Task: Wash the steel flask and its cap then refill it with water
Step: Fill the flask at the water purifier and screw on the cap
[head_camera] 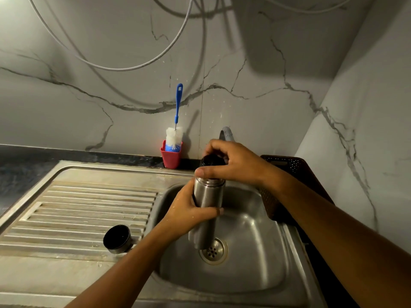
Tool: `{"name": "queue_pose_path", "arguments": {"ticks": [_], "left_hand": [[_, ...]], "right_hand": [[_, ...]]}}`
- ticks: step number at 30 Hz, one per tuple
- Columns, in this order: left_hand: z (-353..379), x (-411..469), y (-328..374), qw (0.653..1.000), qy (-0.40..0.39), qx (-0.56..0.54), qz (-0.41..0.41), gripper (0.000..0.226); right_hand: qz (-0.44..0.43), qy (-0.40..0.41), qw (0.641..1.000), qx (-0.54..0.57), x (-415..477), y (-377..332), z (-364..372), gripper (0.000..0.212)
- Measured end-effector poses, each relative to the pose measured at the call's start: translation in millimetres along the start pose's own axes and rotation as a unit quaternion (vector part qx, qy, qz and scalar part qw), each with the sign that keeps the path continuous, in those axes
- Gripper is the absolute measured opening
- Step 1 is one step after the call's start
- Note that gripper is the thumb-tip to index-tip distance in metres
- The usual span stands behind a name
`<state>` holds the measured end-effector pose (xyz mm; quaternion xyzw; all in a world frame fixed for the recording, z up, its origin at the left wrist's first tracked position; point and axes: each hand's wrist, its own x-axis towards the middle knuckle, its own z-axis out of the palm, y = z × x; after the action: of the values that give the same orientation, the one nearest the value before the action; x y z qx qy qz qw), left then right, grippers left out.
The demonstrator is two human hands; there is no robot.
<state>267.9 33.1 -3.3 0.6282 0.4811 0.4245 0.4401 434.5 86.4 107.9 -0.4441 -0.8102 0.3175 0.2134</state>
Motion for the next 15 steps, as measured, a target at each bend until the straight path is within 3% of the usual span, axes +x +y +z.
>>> {"name": "queue_pose_path", "arguments": {"ticks": [3, 6, 9, 12, 14, 15], "left_hand": [[-6, 4, 10, 0.998, -0.051, -0.028, -0.018, 0.064], [-4, 5, 16, 0.997, -0.055, -0.046, -0.012, 0.062], [6, 3, 12, 0.998, 0.0, -0.065, -0.011, 0.061], [20, 1, 3, 0.995, 0.074, -0.059, 0.011, 0.066], [28, -4, 2, 0.993, 0.109, -0.039, 0.029, 0.068], [29, -5, 2, 0.992, 0.116, -0.039, 0.031, 0.068]], "right_hand": [[-0.019, -0.08, 0.965, 0.249, 2, -3, 0, 0.063], [-0.048, -0.076, 0.935, 0.343, 6, -5, 15, 0.043], [-0.015, 0.079, 0.939, 0.334, 7, -6, 36, 0.017], [0.044, 0.287, 0.924, 0.249, 8, -9, 67, 0.016], [0.072, 0.354, 0.907, 0.216, 5, -15, 81, 0.021], [0.078, 0.339, 0.911, 0.222, 3, -16, 80, 0.024]]}}
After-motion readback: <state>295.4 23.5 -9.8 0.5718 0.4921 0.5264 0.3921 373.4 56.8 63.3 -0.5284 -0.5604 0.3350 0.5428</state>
